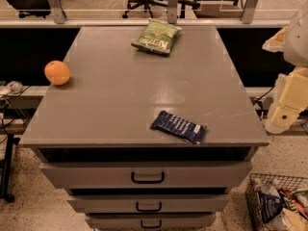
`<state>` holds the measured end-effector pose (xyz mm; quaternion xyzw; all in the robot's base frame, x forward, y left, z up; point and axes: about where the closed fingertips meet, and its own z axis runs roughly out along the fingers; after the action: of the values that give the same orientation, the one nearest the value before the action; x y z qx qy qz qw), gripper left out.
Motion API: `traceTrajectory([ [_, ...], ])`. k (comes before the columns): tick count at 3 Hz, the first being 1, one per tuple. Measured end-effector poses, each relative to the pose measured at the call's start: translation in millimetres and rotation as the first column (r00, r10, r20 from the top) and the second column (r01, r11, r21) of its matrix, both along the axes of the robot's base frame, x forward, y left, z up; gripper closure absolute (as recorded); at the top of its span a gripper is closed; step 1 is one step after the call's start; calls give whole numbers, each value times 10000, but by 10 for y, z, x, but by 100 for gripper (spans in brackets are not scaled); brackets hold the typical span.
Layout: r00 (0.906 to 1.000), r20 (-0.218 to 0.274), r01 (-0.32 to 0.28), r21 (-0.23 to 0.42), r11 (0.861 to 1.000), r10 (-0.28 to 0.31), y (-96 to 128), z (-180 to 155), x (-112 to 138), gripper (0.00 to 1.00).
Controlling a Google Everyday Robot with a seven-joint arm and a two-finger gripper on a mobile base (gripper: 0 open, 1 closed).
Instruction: Move green jalapeno chip bag near rxbar blueberry
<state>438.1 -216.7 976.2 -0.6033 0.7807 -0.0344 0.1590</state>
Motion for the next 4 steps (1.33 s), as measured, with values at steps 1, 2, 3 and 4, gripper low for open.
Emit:
traceTrajectory([
  [1,10000,0,0,0,10000,0,0,0,0,0],
  [2,9997,232,-40,229,9997,35,54,-24,116,0],
  [3,9928,1194,-115,1223,9924,-32,335,-137,666,0],
  [4,9707,2338,-82,2636,9646,-556,785,-218,1407,0],
])
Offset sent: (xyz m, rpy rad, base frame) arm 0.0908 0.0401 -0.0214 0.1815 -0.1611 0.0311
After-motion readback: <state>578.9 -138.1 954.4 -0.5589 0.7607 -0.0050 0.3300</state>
